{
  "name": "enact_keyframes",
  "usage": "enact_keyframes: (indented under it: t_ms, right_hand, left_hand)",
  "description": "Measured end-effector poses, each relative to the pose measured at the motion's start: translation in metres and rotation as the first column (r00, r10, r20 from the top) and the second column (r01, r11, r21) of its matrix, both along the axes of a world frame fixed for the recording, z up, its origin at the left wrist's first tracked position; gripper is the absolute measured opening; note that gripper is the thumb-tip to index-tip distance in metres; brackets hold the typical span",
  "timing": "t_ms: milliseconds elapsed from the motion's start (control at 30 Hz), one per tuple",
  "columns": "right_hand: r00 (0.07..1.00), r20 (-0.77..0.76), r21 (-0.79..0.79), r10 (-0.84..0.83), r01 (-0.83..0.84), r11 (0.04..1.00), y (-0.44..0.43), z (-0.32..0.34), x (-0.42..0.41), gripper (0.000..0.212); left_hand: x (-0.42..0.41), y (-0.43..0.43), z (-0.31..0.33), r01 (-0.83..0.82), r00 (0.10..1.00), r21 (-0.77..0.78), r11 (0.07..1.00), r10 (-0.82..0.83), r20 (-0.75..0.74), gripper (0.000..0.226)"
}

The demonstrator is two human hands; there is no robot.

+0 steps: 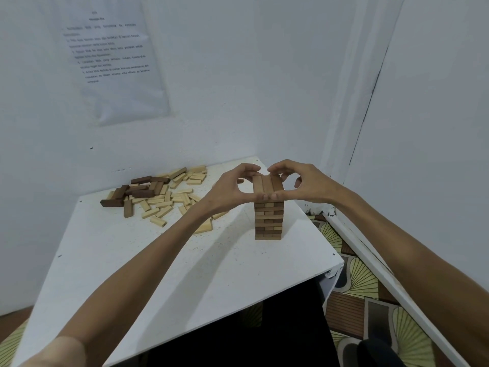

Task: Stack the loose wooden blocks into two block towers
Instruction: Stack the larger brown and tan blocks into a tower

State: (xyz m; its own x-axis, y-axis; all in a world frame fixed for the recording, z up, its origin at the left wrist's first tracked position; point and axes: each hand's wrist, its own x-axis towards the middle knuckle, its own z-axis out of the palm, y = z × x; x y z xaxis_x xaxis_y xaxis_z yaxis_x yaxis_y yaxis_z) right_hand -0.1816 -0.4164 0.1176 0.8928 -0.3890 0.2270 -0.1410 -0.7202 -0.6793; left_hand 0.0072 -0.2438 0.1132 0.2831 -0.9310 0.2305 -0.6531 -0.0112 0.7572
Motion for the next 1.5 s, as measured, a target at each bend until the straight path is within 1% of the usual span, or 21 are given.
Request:
enact_keyframes:
  t_ms: [267,467,567,633,733,867,967,1067,1133,1233,1400,1500]
  right_hand:
    - [1.000,-0.003,-0.002,-0.007,0.007,1.000,0.002,0.000,0.000,0.062]
    - [1.000,-0.020,0.001,-0.005,0.005,1.000,0.002,-0.001,0.000,0.062]
    - [0.998,-0.058,-0.003,0.002,-0.002,1.000,0.003,-0.001,-0.002,0.068]
    - [0.998,-0.069,-0.007,0.002,-0.002,1.000,0.005,0.000,-0.002,0.070]
    - [0.999,-0.030,-0.002,-0.024,0.024,1.000,0.007,0.002,-0.003,0.066]
    - [0.998,-0.010,-0.013,-0.059,0.059,0.998,0.011,0.012,0.000,0.055]
    - [0.998,-0.007,-0.064,-0.063,0.062,0.996,0.018,0.021,0.007,0.053]
    - [0.998,-0.007,-0.153,-0.059,0.057,0.987,0.029,0.032,0.019,0.044]
    - [0.999,-0.009,-0.195,-0.040,0.037,0.980,0.042,0.042,0.029,0.039]
    - [0.999,-0.040,-0.273,0.000,-0.011,0.962,0.064,0.049,0.048,0.040]
    - [0.990,-0.122,-0.361,0.069,-0.109,0.926,0.093,0.045,0.087,0.043]
    - [0.982,-0.145,-0.394,0.123,-0.171,0.903,0.113,0.039,0.112,0.045]
  left_hand:
    - [0.002,0.000,-0.002,0.006,1.000,-0.003,1.000,-0.006,-0.013,0.070]
    - [0.002,0.002,-0.001,0.006,1.000,0.004,1.000,-0.006,-0.011,0.071]
    - [0.000,0.003,0.000,0.005,1.000,0.021,1.000,-0.005,-0.013,0.069]
    - [-0.001,0.005,0.001,-0.005,0.999,0.023,1.000,0.006,-0.050,0.066]
    - [-0.002,0.009,0.004,-0.031,0.993,0.000,1.000,0.031,-0.117,0.068]
    - [0.004,0.013,0.008,-0.061,0.989,-0.027,0.998,0.057,-0.135,0.063]
    - [0.012,0.018,0.011,-0.088,0.992,-0.042,0.995,0.084,-0.091,0.050]
    - [0.023,0.027,0.014,-0.105,0.994,-0.045,0.993,0.105,-0.003,0.039]
    - [0.031,0.035,0.015,-0.108,0.991,-0.030,0.994,0.110,0.082,0.037]
    - [0.045,0.055,0.016,-0.129,0.976,-0.013,0.992,0.129,0.178,0.037]
    - [0.069,0.098,0.015,-0.223,0.939,0.014,0.975,0.211,0.273,0.038]
    - [0.084,0.125,0.012,-0.290,0.921,0.044,0.956,0.266,0.284,0.038]
